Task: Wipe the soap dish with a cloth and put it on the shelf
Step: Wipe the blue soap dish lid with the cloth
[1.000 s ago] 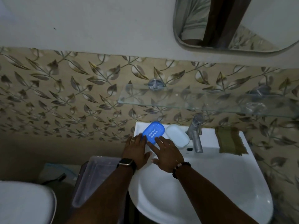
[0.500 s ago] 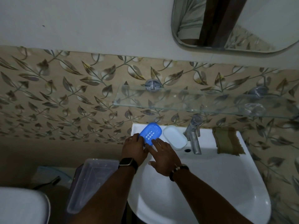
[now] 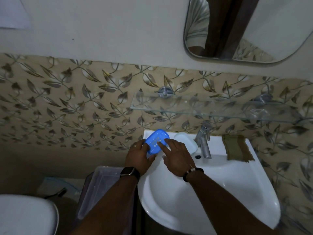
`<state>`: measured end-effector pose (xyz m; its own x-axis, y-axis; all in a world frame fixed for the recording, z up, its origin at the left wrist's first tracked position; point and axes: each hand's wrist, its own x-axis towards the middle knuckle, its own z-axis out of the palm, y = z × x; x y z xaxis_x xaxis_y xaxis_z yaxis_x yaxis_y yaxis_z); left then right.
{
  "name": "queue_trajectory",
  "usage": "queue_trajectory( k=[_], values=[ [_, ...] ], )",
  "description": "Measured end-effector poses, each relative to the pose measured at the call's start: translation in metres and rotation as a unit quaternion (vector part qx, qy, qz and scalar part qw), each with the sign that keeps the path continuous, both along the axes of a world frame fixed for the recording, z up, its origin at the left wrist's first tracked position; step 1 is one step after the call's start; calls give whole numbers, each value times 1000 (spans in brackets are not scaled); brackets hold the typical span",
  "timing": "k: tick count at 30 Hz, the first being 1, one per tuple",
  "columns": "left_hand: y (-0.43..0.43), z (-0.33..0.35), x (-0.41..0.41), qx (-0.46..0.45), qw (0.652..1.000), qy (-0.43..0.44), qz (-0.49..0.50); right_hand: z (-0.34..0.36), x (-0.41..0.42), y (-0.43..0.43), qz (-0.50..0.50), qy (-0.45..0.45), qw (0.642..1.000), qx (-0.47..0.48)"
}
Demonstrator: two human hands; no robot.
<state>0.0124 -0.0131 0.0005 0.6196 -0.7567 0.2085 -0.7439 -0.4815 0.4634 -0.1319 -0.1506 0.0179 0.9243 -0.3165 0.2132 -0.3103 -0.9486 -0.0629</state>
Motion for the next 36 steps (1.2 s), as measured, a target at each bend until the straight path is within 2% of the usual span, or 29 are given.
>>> queue_trajectory(
  k=[8, 15, 21, 24, 27, 29, 31, 33, 36],
  values=[
    [24, 28, -20, -64, 996, -40, -55, 32, -27, 9, -71, -68, 995, -17],
    [22, 45, -54, -106, 980, -47, -159, 54, -72, 13, -232, -115, 963, 77],
    [13, 38, -82, -85, 967, 2, -239, 43, -125, 19, -296, -145, 936, 121],
    [4, 38, -103, -131, 949, 109, -264, 38, -143, 16, -315, -185, 918, 154],
    [-10, 46, -128, -160, 926, 277, -201, 37, -155, 11, -337, -212, 902, 167],
    [-21, 49, -140, -171, 888, 404, -138, 35, -161, 6, -343, -241, 892, 169],
    [-31, 49, -150, -208, 834, 505, -80, 34, -166, -2, -345, -254, 886, 176],
    [-39, 50, -158, -242, 794, 556, -46, 32, -171, -8, -338, -253, 886, 189],
    [-47, 55, -169, -261, 758, 596, -45, 27, -183, -21, -328, -255, 887, 204]
  ],
)
